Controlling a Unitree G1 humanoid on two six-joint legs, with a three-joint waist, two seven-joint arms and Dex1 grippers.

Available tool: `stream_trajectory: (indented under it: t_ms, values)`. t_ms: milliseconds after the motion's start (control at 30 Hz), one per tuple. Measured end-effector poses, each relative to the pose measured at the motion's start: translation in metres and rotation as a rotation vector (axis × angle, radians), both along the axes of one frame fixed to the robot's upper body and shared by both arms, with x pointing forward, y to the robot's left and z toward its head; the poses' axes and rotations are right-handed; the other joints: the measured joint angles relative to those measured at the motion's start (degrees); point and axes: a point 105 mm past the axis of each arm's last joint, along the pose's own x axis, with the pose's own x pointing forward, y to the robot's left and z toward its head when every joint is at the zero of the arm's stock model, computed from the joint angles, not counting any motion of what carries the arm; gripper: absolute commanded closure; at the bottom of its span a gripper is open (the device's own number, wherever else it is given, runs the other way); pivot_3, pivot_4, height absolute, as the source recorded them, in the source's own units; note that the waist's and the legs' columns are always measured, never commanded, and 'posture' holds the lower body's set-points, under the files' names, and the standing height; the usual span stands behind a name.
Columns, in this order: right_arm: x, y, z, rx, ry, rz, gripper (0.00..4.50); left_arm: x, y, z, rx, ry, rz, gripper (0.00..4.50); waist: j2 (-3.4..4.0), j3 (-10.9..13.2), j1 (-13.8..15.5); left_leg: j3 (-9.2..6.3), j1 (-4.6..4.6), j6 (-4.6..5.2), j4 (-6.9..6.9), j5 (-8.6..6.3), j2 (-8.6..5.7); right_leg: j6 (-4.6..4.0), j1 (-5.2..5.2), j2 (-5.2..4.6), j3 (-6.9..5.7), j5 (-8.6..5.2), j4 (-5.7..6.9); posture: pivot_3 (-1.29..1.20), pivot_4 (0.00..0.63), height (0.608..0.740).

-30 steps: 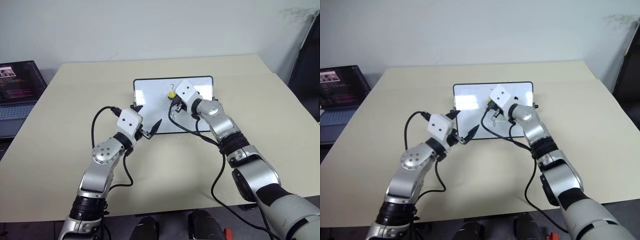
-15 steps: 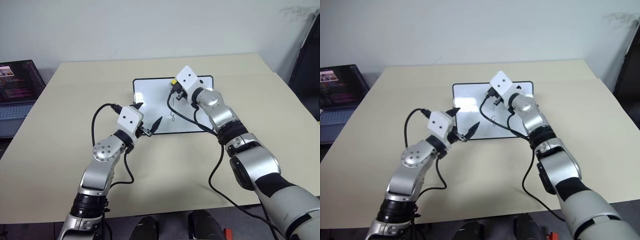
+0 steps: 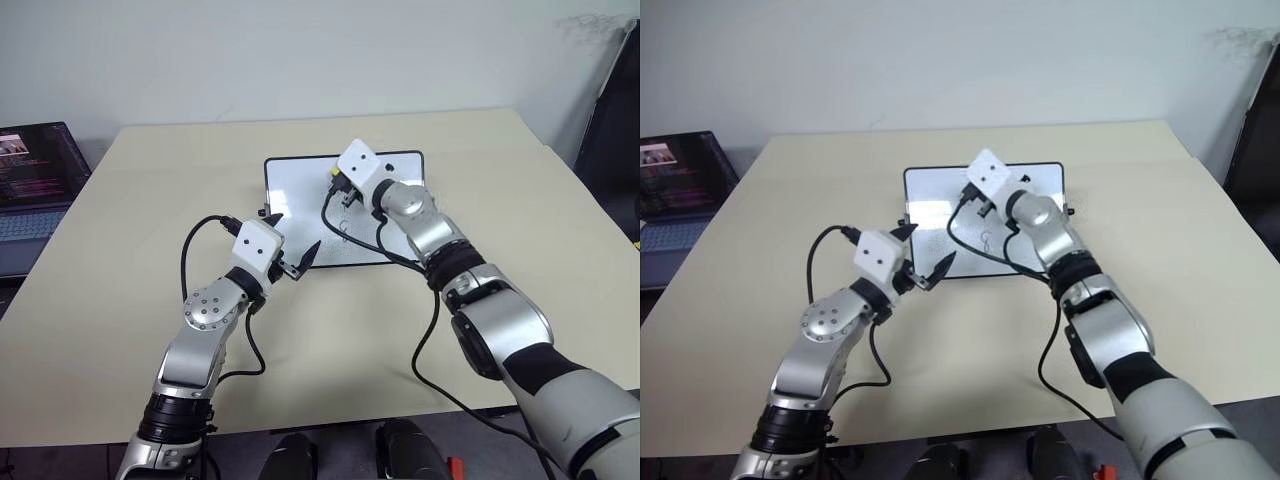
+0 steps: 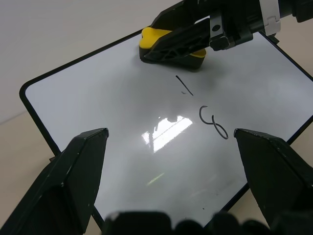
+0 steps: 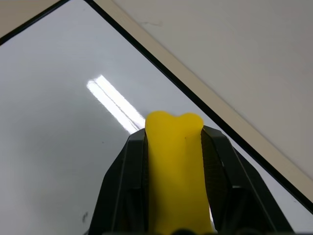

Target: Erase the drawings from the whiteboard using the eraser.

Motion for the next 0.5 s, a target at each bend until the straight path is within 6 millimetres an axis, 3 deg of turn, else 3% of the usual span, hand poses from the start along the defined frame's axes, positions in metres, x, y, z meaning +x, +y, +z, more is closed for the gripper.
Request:
stream_trajectory:
  t_ms: [300, 500]
  values:
    - [-0.0043, 0.0029, -0.0040, -0.003, 0.014, 0.036, 3.36, -0.0001, -0.0008, 0.0004, -0.004, -0.003, -0.001, 0.00, 0.00, 0.0, 0.0, -0.02, -0.01, 0.00, 0.00, 0.00, 0.00, 0.00, 0.00, 0.00, -0.01, 0.00, -0.01, 0.00, 0.150, 0.740]
    - [-0.0084, -0.0058, -0.0041, 0.009, 0.021, 0.038, 3.36, -0.0002, -0.0014, 0.0003, -0.005, -0.004, -0.002, 0.00, 0.00, 0.0, 0.2, -0.10, -0.10, -0.02, -0.01, 0.01, -0.01, 0.00, -0.02, -0.01, -0.08, 0.00, -0.08, 0.00, 0.150, 0.740]
